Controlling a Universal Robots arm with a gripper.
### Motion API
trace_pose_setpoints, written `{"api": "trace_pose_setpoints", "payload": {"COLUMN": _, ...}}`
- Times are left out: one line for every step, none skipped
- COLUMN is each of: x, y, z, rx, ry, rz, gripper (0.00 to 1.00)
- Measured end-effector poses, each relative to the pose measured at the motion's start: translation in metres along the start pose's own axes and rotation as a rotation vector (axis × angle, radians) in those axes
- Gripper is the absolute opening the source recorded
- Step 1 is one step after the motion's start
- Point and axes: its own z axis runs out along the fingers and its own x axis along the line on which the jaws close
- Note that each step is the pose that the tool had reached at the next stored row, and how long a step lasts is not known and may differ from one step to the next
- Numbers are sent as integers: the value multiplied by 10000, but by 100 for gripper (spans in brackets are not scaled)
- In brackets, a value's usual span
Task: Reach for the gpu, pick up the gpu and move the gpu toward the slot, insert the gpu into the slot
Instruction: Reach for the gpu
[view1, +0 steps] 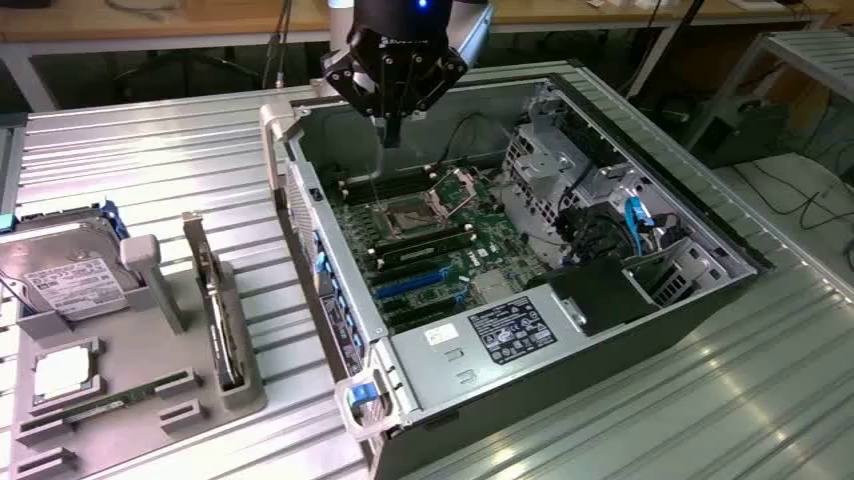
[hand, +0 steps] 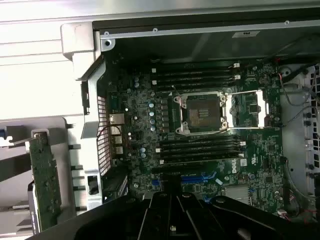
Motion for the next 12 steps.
{"api": "trace_pose_setpoints", "payload": {"x": 0, "y": 0, "z": 0, "rx": 0, "ry": 0, "rz": -1, "gripper": 11}}
{"api": "trace_pose_setpoints", "payload": {"x": 23, "y": -2, "z": 0, "rx": 0, "ry": -1, "rz": 0, "gripper": 11}}
{"api": "trace_pose_setpoints", "payload": {"x": 36, "y": -3, "z": -1, "rx": 0, "ry": 0, "rz": 0, "gripper": 11}}
{"api": "trace_pose_setpoints", "payload": {"x": 49, "y": -4, "z": -1, "rx": 1, "ry": 0, "rz": 0, "gripper": 11}}
{"api": "trace_pose_setpoints", "payload": {"x": 62, "y": -5, "z": -1, "rx": 0, "ry": 0, "rz": 0, "gripper": 11}}
{"api": "trace_pose_setpoints", "payload": {"x": 74, "y": -6, "z": -1, "rx": 0, "ry": 0, "rz": 0, "gripper": 11}}
{"api": "trace_pose_setpoints", "payload": {"x": 89, "y": -7, "z": -2, "rx": 0, "ry": 0, "rz": 0, "gripper": 11}}
{"api": "trace_pose_setpoints", "payload": {"x": 99, "y": -8, "z": -2, "rx": 0, "ry": 0, "rz": 0, "gripper": 11}}
{"api": "trace_pose_setpoints", "payload": {"x": 113, "y": -9, "z": -2, "rx": 0, "ry": 0, "rz": 0, "gripper": 11}}
{"api": "trace_pose_setpoints", "payload": {"x": 123, "y": -9, "z": -2, "rx": 0, "ry": 0, "rz": 0, "gripper": 11}}
{"api": "trace_pose_setpoints", "payload": {"x": 135, "y": -10, "z": -2, "rx": 0, "ry": 0, "rz": 1, "gripper": 11}}
{"api": "trace_pose_setpoints", "payload": {"x": 145, "y": -11, "z": -2, "rx": 0, "ry": 1, "rz": 0, "gripper": 11}}
